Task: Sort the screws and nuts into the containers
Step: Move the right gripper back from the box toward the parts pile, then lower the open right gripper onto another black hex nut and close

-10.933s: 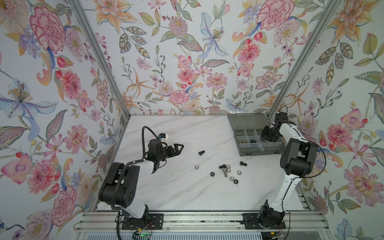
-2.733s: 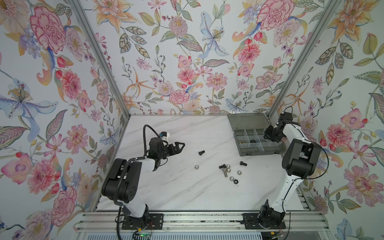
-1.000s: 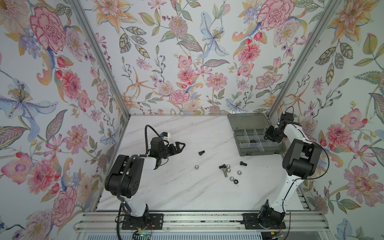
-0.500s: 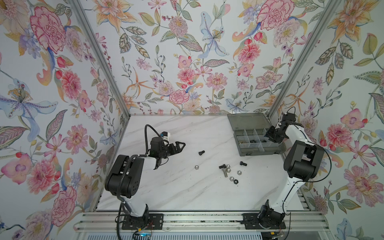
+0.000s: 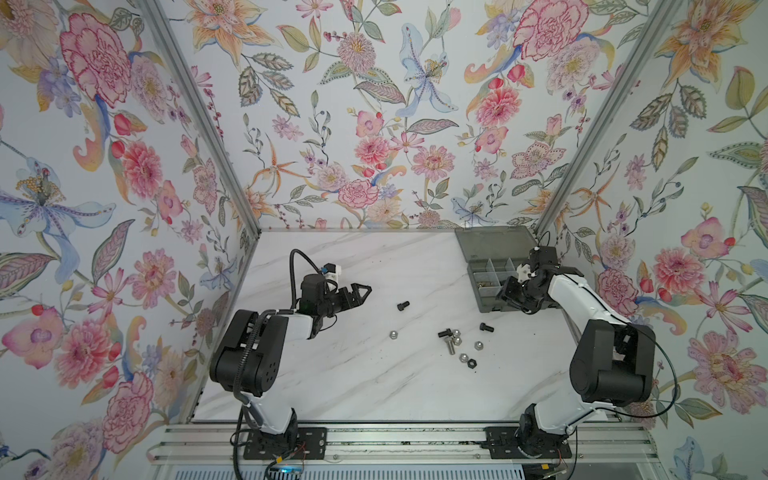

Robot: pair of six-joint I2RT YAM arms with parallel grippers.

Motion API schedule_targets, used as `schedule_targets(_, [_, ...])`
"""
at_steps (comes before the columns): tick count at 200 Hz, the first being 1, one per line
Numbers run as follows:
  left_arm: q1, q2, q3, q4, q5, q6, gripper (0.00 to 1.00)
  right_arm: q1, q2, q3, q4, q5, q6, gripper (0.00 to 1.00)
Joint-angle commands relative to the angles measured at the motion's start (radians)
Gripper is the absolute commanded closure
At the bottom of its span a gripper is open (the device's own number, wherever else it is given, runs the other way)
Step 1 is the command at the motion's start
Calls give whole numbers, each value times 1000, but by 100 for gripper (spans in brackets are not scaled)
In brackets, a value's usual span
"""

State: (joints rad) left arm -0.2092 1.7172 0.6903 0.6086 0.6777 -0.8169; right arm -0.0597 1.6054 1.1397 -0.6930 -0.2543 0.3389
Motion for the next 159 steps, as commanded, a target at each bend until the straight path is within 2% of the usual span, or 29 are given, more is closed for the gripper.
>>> schedule_targets(1, [-8,-20,3,31,17,-6,1,65,-60,-78,-25,2,27,56])
schedule_targets(72, [-8,-34,-5,26,13,-5,1,328,-72,-218,-25,110,151,54])
schedule_targets(159, [-8,-55,-7,0,5,1,1,446,-132,-340,-28,149,238,54])
